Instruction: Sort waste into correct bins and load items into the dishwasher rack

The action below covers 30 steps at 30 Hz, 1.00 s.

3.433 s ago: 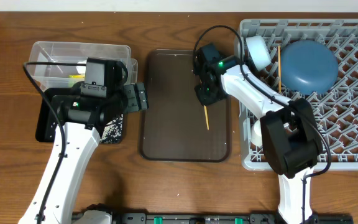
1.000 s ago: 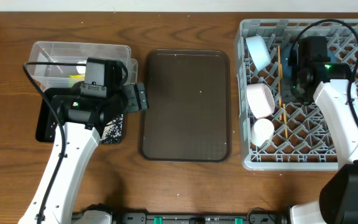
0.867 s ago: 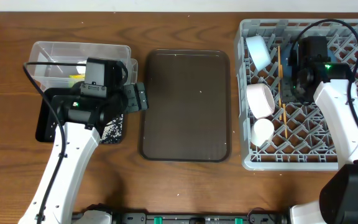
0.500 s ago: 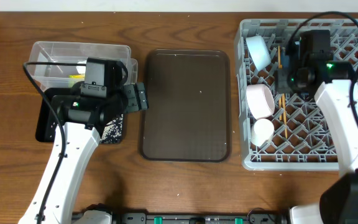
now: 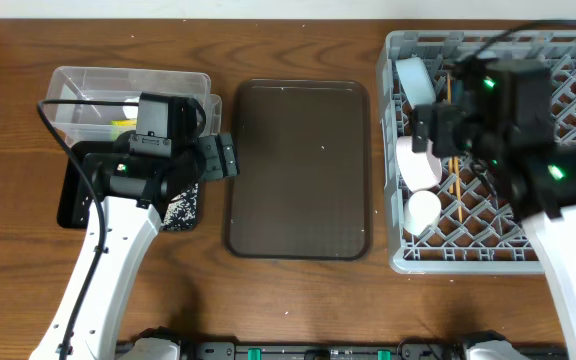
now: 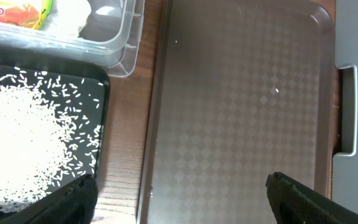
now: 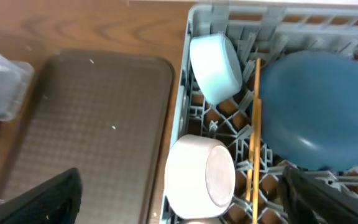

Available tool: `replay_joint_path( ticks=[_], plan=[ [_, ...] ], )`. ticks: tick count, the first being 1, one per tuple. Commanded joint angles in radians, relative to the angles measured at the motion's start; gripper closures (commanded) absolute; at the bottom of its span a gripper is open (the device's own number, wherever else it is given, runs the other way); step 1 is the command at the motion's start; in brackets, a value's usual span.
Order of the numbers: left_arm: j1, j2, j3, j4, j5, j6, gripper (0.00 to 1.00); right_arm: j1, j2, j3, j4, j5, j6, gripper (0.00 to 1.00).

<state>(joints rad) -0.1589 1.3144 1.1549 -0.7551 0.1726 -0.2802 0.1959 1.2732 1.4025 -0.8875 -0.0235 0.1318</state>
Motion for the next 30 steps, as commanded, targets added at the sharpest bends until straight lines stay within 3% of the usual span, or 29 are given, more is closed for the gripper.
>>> replay_joint_path(
  ticks=[1,13,18,30],
  plan=[
    [0.003,-0.007,0.014,-0.001,-0.009,0.013,0.11,0.002,-0.09,0.024,-0.037,0.008,0.04,0.01],
    [0.003,-0.007,0.014,-0.001,-0.009,0.013,0.11,0.0,-0.238,0.024,-0.28,0.088,-0.038,0.01],
    [0.003,-0.007,0.014,-0.001,-0.009,0.013,0.1,-0.001,-0.315,0.024,-0.219,0.186,0.053,0.01],
    [0.003,-0.007,0.014,-0.001,-0.009,0.013,0.11,-0.027,-0.473,-0.054,-0.113,0.291,0.031,0.01]
  ],
)
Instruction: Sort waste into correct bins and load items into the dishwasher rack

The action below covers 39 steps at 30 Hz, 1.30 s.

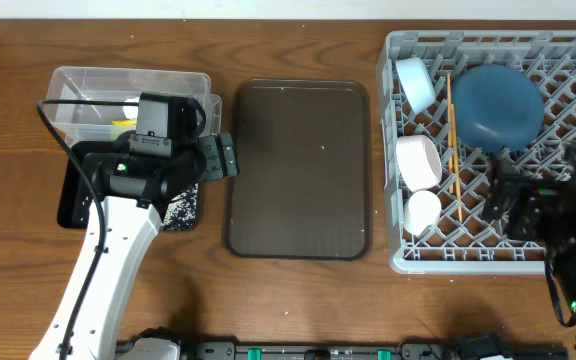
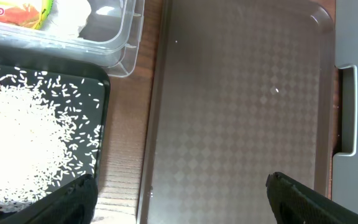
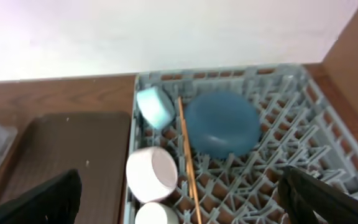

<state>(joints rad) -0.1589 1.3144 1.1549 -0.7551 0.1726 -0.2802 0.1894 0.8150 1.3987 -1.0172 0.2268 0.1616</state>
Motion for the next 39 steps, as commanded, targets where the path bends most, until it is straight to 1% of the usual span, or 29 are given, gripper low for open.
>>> replay_joint_path(
  ticks=[1,5,9,11,13,15,18,21,26,29,39],
  plan=[
    [0.003,-0.007,0.014,-0.001,-0.009,0.013,0.11,-0.031,-0.033,-0.087,0.05,0.033,0.0,0.01],
    [0.003,-0.007,0.014,-0.001,-0.009,0.013,0.11,-0.073,-0.133,-0.339,0.301,-0.014,-0.003,0.01],
    [0.003,-0.007,0.014,-0.001,-0.009,0.013,0.11,-0.1,-0.282,-0.67,0.633,-0.095,-0.002,0.01],
    [0.003,-0.007,0.014,-0.001,-0.009,0.013,0.11,-0.11,-0.356,-0.817,0.77,-0.121,-0.002,0.01],
    [0.003,-0.007,0.014,-0.001,-0.009,0.013,0.1,-0.118,-0.437,-0.962,0.889,-0.144,-0.001,0.01],
    [0.003,-0.007,0.014,-0.001,-0.009,0.013,0.1,-0.119,-0.507,-1.07,0.955,-0.153,-0.001,0.01],
    [0.003,-0.007,0.014,-0.001,-0.009,0.013,0.11,-0.119,-0.612,-1.206,0.991,-0.157,0.023,0.01],
    [0.003,-0.007,0.014,-0.001,-0.009,0.013,0.11,-0.119,-0.687,-1.292,0.992,-0.157,0.033,0.01],
    [0.003,-0.007,0.014,-0.001,-0.009,0.013,0.1,-0.119,-0.771,-1.38,0.991,-0.157,0.033,0.01],
    [0.003,-0.007,0.014,-0.001,-0.009,0.013,0.1,-0.116,-0.808,-1.393,0.947,-0.173,0.032,0.01],
    [0.003,-0.007,0.014,-0.001,-0.009,0.013,0.11,-0.116,-0.81,-1.393,0.947,-0.179,0.032,0.01]
  ],
)
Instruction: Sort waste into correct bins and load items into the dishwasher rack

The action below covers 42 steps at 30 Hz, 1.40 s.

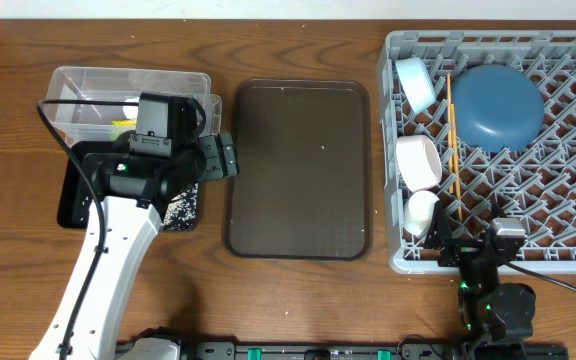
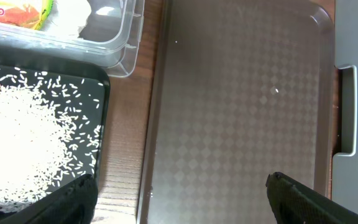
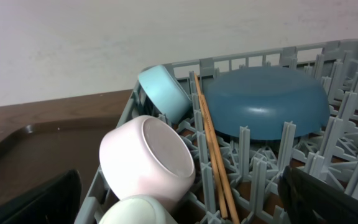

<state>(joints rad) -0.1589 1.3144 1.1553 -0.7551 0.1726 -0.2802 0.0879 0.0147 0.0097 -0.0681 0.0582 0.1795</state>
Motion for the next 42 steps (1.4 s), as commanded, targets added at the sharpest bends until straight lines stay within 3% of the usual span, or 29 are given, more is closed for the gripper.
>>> replay_joint_path(
  ticks=[1,24,30,36,42],
  plan=[
    [0.003,-0.007,0.014,-0.001,-0.009,0.013,0.1,-0.015,-0.01,-0.004,-0.002,-0.01,0.014,0.01],
    [0.003,-0.008,0.014,0.0,-0.036,0.024,0.1,-0.015,-0.01,-0.004,-0.002,-0.011,0.014,0.01],
    [0.006,-0.097,-0.018,0.018,-0.055,0.026,0.1,-0.015,-0.01,-0.004,-0.002,-0.01,0.014,0.01],
    [0.011,-0.303,-0.211,0.228,-0.057,0.237,0.1,-0.015,-0.01,-0.004,-0.002,-0.011,0.014,0.01],
    [0.083,-0.601,-0.568,0.582,-0.05,0.237,0.1,-0.015,-0.01,-0.004,-0.002,-0.01,0.014,0.01]
  ],
)
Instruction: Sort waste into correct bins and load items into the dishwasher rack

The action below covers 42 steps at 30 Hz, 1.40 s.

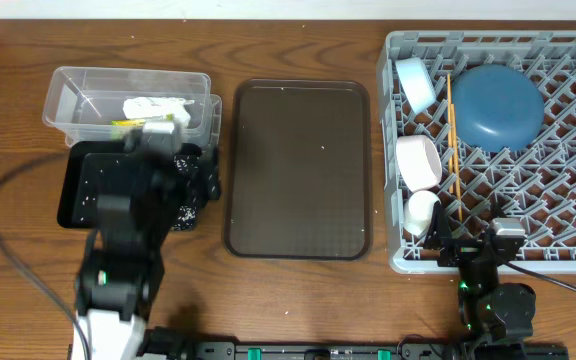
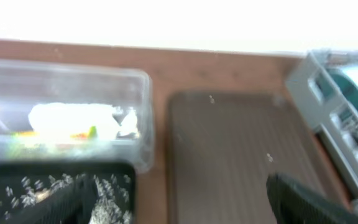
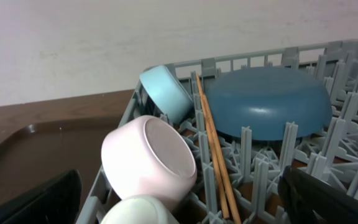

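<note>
The grey dishwasher rack (image 1: 568,215) holds a light blue cup (image 1: 414,82), a dark blue bowl (image 1: 500,96), wooden chopsticks (image 1: 451,130), a pink-white cup (image 3: 148,160) and a white cup (image 1: 421,210). My right gripper (image 3: 179,208) sits low at the rack's front edge, open and holding nothing. A clear bin (image 1: 73,95) holds wrappers (image 2: 73,118). A black bin (image 1: 78,190) holds scattered rice. My left gripper (image 2: 179,202) is open and holding nothing, near the black bin's right end. The left wrist view is blurred.
A bare brown serving tray (image 1: 298,170) lies between the bins and the rack. The left arm's body (image 1: 123,250) stands over the front left of the wooden table (image 1: 298,290). A cable trails off to the left.
My left arm has drawn back toward the table's front, and its camera now looks across the clear bin and brown tray instead of straight down. The right arm has not moved.
My right gripper was open above the cups in the rack while the left hung open at the brown tray's left edge. The right arm then stood further back, then low at the rack's front edge. The left stayed still until it drew back just now.
</note>
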Available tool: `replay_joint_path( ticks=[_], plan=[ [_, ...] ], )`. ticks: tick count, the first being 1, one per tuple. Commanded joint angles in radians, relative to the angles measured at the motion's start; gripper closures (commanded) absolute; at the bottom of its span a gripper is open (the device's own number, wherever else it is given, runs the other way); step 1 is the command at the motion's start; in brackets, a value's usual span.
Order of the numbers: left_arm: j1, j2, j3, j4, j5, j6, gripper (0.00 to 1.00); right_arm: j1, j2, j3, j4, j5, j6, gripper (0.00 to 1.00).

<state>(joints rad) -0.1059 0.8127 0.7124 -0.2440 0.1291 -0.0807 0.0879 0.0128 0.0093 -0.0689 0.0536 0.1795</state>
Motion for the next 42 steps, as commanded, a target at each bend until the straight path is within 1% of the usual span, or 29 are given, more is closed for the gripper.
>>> replay_joint_path(
  ticks=[1,2,7,14,17,19,25,42],
  plan=[
    [0.04,-0.153,-0.187,0.126,-0.007,0.035,0.1,-0.015,-0.008,-0.004,-0.002,-0.006,0.014,0.01],
    [0.052,-0.225,-0.264,0.193,-0.007,0.035,0.1,-0.015,-0.008,-0.004,-0.002,-0.006,0.014,0.01],
    [0.09,-0.419,-0.451,0.304,-0.007,0.035,0.1,-0.015,-0.008,-0.004,-0.002,-0.006,0.014,0.01],
    [0.149,-0.649,-0.629,0.307,-0.007,0.036,0.1,-0.015,-0.008,-0.004,-0.002,-0.006,0.014,0.01],
    [0.163,-0.707,-0.677,0.306,-0.007,0.035,0.11,-0.015,-0.008,-0.004,-0.002,-0.006,0.014,0.01],
    [0.165,-0.739,-0.707,0.306,-0.007,0.035,0.11,-0.015,-0.008,-0.004,-0.002,-0.006,0.014,0.01],
    [0.164,-0.81,-0.708,0.183,-0.007,0.035,0.11,-0.015,-0.008,-0.004,-0.002,-0.006,0.014,0.01],
    [0.164,-0.809,-0.708,0.183,-0.007,0.035,0.11,-0.015,-0.008,-0.004,-0.002,-0.006,0.014,0.01]
  ],
)
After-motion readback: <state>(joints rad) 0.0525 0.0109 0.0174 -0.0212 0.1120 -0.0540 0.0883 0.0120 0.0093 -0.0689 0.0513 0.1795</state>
